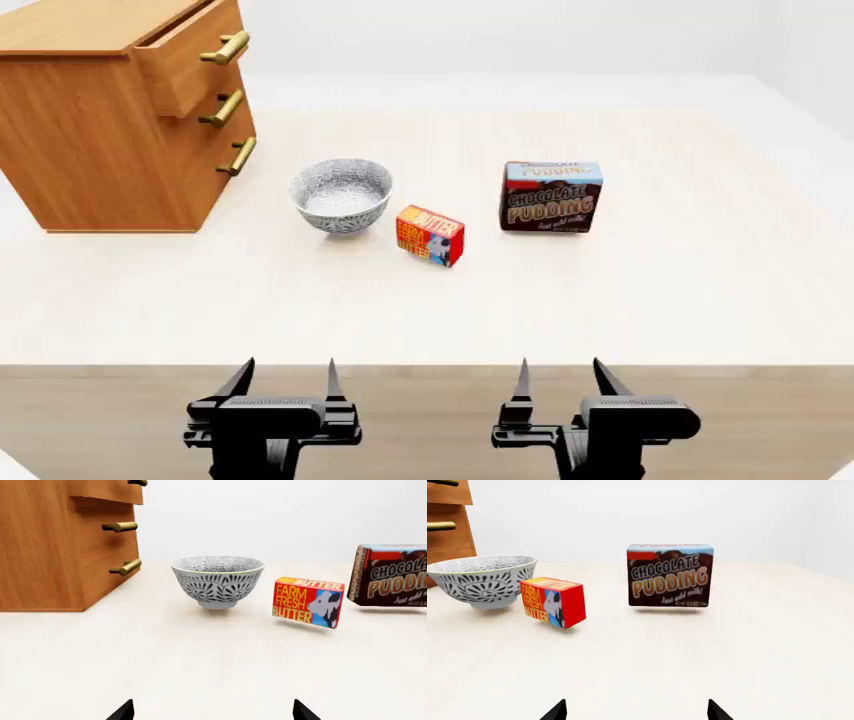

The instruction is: Put the butter at the back in the top drawer of the cabinet and close it.

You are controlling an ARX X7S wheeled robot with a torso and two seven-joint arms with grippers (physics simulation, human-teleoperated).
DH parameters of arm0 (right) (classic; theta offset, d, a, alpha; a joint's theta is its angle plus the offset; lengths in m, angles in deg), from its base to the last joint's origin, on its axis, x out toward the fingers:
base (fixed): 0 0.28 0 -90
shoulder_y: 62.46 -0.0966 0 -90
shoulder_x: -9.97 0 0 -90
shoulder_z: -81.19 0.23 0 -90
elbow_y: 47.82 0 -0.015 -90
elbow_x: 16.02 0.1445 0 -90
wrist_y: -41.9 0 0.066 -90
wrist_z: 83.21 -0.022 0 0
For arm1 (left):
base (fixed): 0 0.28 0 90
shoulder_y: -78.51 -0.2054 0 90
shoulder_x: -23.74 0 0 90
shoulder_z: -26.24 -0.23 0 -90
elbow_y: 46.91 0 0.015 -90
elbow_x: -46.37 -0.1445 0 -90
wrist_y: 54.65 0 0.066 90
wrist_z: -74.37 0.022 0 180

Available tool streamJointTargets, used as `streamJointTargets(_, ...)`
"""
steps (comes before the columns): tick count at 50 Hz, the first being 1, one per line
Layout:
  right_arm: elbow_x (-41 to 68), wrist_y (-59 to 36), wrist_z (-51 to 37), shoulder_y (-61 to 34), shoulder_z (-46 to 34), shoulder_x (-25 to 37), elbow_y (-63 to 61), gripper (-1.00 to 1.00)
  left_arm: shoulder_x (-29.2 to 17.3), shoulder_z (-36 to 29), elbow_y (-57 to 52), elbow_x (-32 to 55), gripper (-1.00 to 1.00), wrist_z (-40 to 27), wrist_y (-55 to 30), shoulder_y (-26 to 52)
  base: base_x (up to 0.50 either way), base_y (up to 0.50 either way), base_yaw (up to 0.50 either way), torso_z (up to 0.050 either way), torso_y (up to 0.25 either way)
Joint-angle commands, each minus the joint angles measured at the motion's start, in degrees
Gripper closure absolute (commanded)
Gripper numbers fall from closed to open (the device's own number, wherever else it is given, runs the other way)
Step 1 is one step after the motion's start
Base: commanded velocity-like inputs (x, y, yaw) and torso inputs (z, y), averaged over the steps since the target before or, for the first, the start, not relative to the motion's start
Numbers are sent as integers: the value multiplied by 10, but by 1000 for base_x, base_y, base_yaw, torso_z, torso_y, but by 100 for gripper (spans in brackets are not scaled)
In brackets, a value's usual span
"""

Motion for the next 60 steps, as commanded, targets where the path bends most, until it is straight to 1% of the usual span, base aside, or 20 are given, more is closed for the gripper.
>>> streamJointTargets(1, 9, 1, -12, 0, -11, 9, 0, -100, -9, -11, 0, 8, -100, -11, 1, 0, 0, 0, 0, 0, 0)
streamJointTargets(15, 32, 0, -36, -3, -36, 30, 4, -100, -30, -33, 1, 34, -100, -34, -2, 3, 0, 8, 0, 0, 0)
streamJointTargets(31, 44, -1, -53, -5, -51, 43, 4, -100, -42, -46, 2, 52, -100, -49, -9, 6, 0, 500, 0, 0, 0)
streamJointTargets(40, 51, -2, -60, -6, -57, 48, 3, -100, -47, -51, 1, 61, -100, -57, -15, 8, 1, 473, 0, 48, -14)
streamJointTargets(53, 65, -12, -70, -5, -64, 56, -6, -100, -56, -62, -8, 65, -100, -69, -17, 5, 0, 9, 0, 50, -2)
streamJointTargets(60, 75, -63, -75, -2, -68, 67, -54, -100, -64, -68, -36, 70, -100, -75, -42, 2, 0, 0, 0, 50, -1)
